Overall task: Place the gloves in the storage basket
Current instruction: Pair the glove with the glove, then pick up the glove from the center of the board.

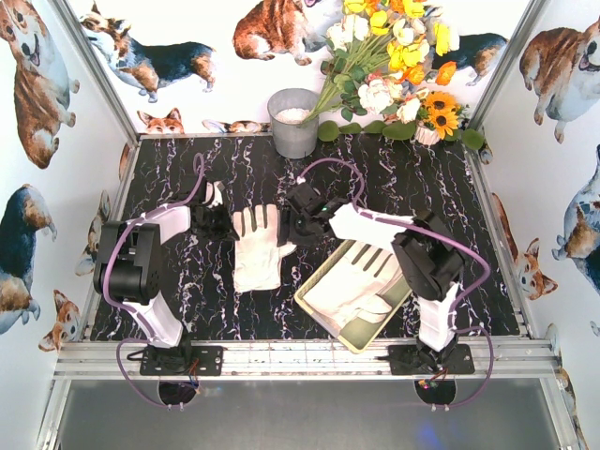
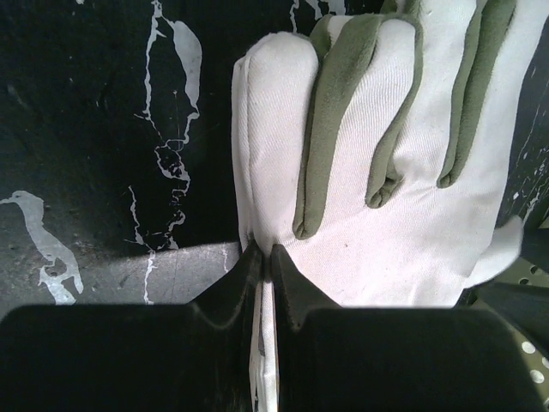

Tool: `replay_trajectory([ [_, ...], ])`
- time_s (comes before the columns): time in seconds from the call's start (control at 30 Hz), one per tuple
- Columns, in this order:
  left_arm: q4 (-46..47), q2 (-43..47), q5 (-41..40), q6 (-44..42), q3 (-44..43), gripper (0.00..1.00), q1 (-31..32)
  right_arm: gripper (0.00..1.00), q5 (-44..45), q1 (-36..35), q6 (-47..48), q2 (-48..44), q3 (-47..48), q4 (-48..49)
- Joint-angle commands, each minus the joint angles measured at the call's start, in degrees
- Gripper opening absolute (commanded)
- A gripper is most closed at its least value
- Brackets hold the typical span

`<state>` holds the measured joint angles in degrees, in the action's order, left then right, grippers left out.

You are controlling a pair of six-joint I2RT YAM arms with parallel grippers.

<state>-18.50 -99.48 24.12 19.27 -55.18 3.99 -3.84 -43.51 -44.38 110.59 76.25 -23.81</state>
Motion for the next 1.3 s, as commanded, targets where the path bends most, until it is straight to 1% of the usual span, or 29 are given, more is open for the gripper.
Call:
replay_trajectory([
  [0.0,1.19,0.61,-1.33,-1.23,-1.57,0.00,-0.42,0.63,4.09,0.81,1.68,-6.67,-0.39,-3.45],
  [0.1,0.80,1.36,-0.59,-1.10,-2.31,0.00,-0.43,0.72,1.81,1.50,2.22,-7.80,-1.35,-3.46],
  [0.17,0.48,1.91,-0.03,-1.00,-2.96,0.01,-0.39,0.75,-0.76,2.26,2.17,-8.05,-2.24,-2.57],
  [0.27,-0.83,2.92,0.05,-0.89,-4.34,0.14,-0.39,0.78,-4.71,3.65,0.57,-8.19,-4.54,0.83],
  [0.3,-1.32,3.49,0.18,-0.85,-4.68,0.20,-0.39,0.78,-5.99,4.14,-0.06,-8.19,-5.34,2.37],
  [0.4,-2.55,4.48,0.02,-0.89,-5.37,0.30,-0.47,0.83,-9.21,5.51,-1.47,-7.86,-7.00,6.50],
  [0.5,-3.91,7.39,-0.72,-1.04,-5.67,0.37,-0.56,0.87,-11.80,6.13,-1.89,-6.68,-7.34,8.25],
  [0.6,-4.41,7.64,-0.75,-1.27,-4.81,0.44,-0.86,0.88,-12.73,6.28,-1.62,-5.21,-6.94,8.71],
  [0.73,-5.02,6.65,-0.08,-1.96,-3.27,0.49,-1.77,0.88,-14.50,6.65,-1.75,-3.27,-6.73,10.34],
  [0.9,-3.30,5.34,3.51,-1.83,-1.31,0.49,-2.24,0.88,-15.78,7.15,-2.04,-1.22,-6.60,11.73],
  [1.2,-1.49,0.67,4.48,-2.28,1.29,0.38,-2.93,0.88,-19.80,7.38,-3.55,1.29,-8.15,15.75],
  [1.27,-1.18,0.18,4.82,-2.13,1.62,0.34,-2.93,0.87,-21.39,7.38,-4.20,2.10,-8.43,17.32],
])
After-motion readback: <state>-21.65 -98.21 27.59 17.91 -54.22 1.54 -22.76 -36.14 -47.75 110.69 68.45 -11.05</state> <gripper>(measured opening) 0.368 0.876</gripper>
